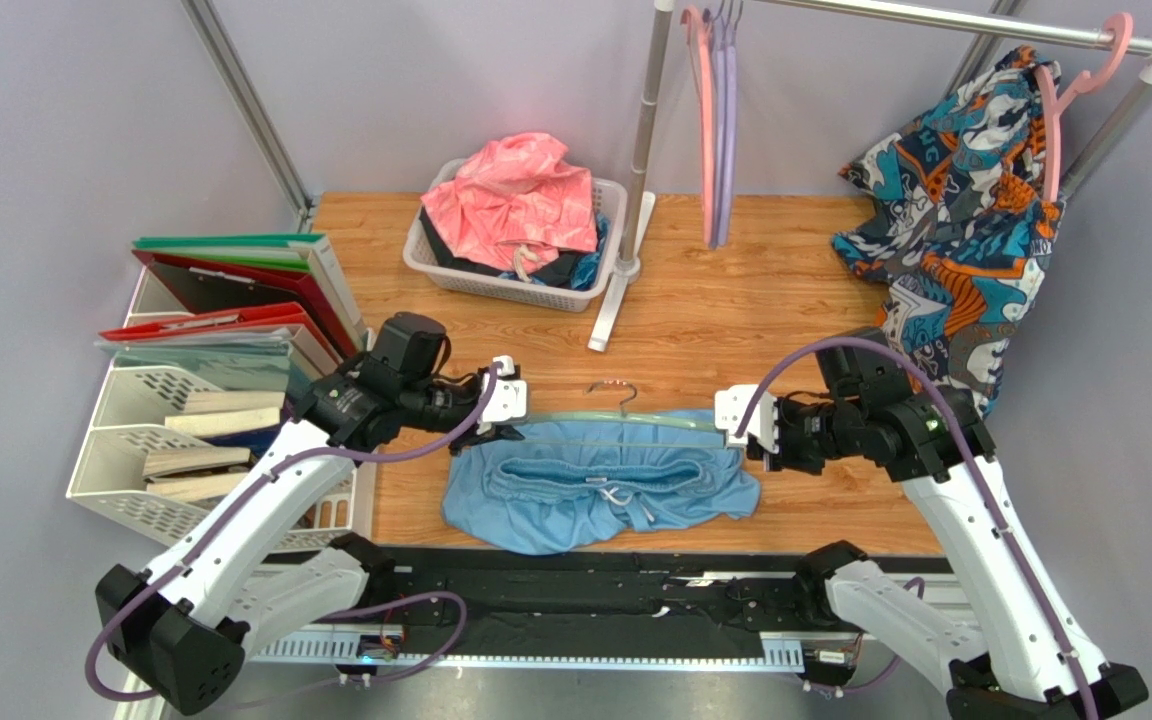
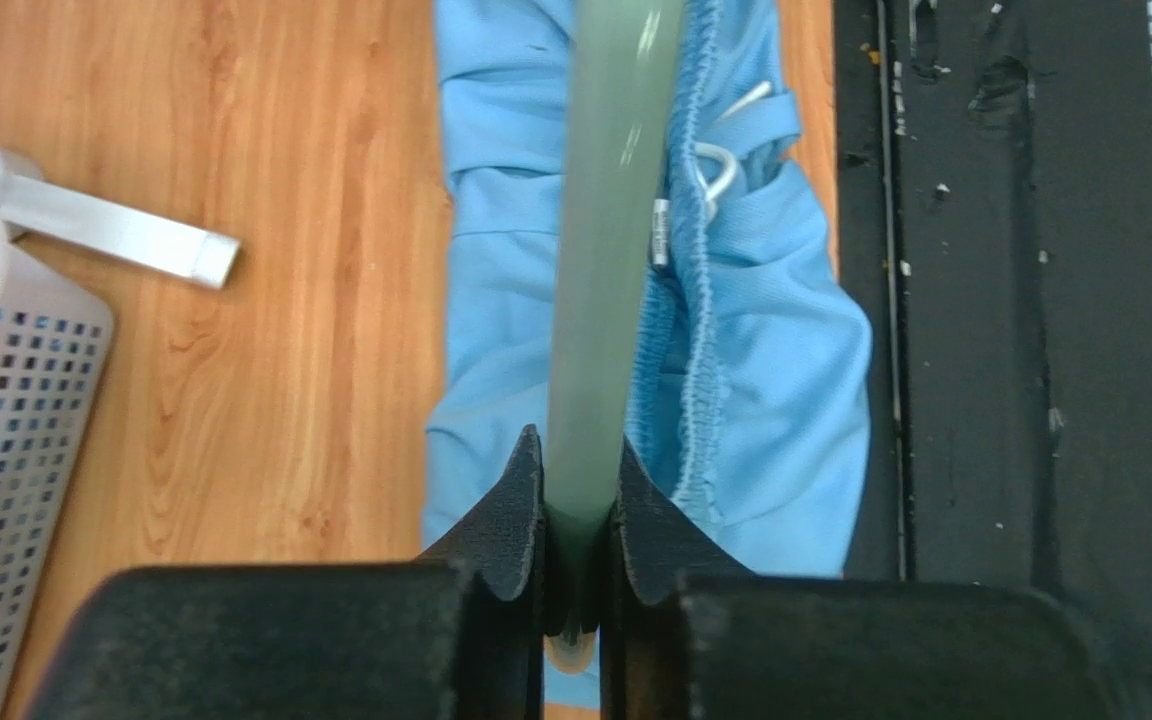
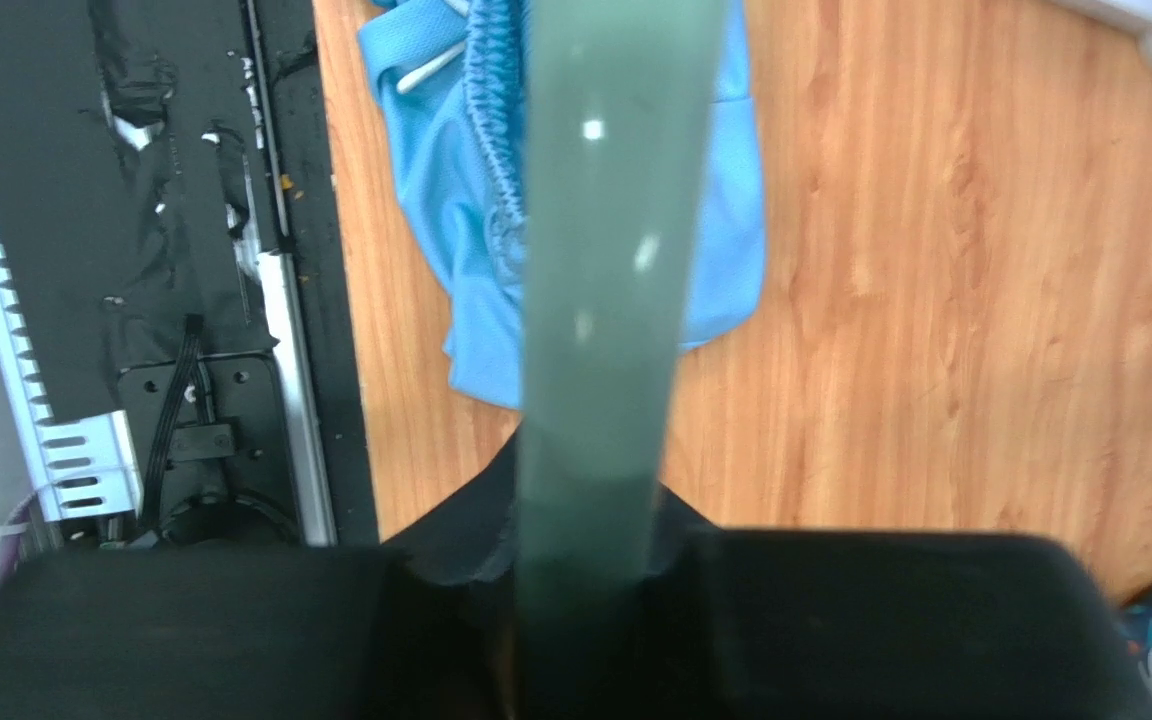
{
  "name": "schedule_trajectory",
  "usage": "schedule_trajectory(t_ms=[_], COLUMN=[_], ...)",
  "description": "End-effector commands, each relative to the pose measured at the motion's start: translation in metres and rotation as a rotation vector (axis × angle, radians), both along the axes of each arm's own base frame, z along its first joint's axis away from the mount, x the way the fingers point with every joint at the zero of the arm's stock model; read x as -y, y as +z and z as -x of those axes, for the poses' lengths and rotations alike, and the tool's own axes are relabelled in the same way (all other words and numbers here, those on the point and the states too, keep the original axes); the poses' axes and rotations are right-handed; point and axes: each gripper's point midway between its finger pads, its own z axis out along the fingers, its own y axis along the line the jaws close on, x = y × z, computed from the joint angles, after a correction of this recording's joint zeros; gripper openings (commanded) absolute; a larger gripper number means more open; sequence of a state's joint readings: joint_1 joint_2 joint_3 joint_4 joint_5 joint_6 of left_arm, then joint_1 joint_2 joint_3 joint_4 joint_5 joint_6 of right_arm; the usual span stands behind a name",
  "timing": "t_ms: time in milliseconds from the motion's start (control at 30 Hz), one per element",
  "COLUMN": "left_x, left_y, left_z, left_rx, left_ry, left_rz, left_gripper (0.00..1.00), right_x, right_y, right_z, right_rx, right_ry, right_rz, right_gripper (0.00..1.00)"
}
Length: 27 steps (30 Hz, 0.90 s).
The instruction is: Place the shorts on the hanger
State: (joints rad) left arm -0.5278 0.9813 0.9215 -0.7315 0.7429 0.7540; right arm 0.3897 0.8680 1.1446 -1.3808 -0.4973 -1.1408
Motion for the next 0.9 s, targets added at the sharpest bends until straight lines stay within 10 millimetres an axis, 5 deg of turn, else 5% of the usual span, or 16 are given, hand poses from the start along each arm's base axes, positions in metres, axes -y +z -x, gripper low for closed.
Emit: schedule_trajectory(t_ms=[0, 133, 167, 200, 400, 533, 867], left_x=[0.007, 0.003, 0.001, 0.001, -0.002, 0.001, 0.01], left_y=[0.011, 0.005, 0.004, 0.004, 0.002, -0.001, -0.002], left_z=[0.008, 0.016, 0.018, 0.019, 0.012, 0.009, 0.011], left_rx=[-0.044, -0.116, -0.119, -0.119, -0.1, -0.14, -0.139], left_ry=[-0.014, 0.002, 0.006, 0.006, 0.049, 0.063, 0.035], left_rz=[0.055, 0.026, 0.023, 0.023, 0.005, -0.009, -0.017], left_gripper=[0.0, 0.0, 0.0, 0.0, 0.0, 0.0, 0.0], right_x=[-0.006, -0.02, -0.025, -0.032, -0.076, -0.098, -0.143], right_y=[0.001, 0.017, 0.021, 0.032, 0.09, 0.106, 0.084], right_z=[0.01, 0.007, 0.007, 0.001, -0.012, -0.022, -0.02], right_rx=[-0.092, -0.167, -0.188, -0.191, -0.262, -0.285, -0.299], right_ry=[-0.042, -0.084, -0.08, -0.082, -0.082, -0.06, 0.082], right_rz=[0.01, -0.031, -0.053, -0.075, -0.285, -0.332, -0.241], right_gripper=[0.29, 0.62, 0.96, 1.0, 1.0, 0.97, 0.77])
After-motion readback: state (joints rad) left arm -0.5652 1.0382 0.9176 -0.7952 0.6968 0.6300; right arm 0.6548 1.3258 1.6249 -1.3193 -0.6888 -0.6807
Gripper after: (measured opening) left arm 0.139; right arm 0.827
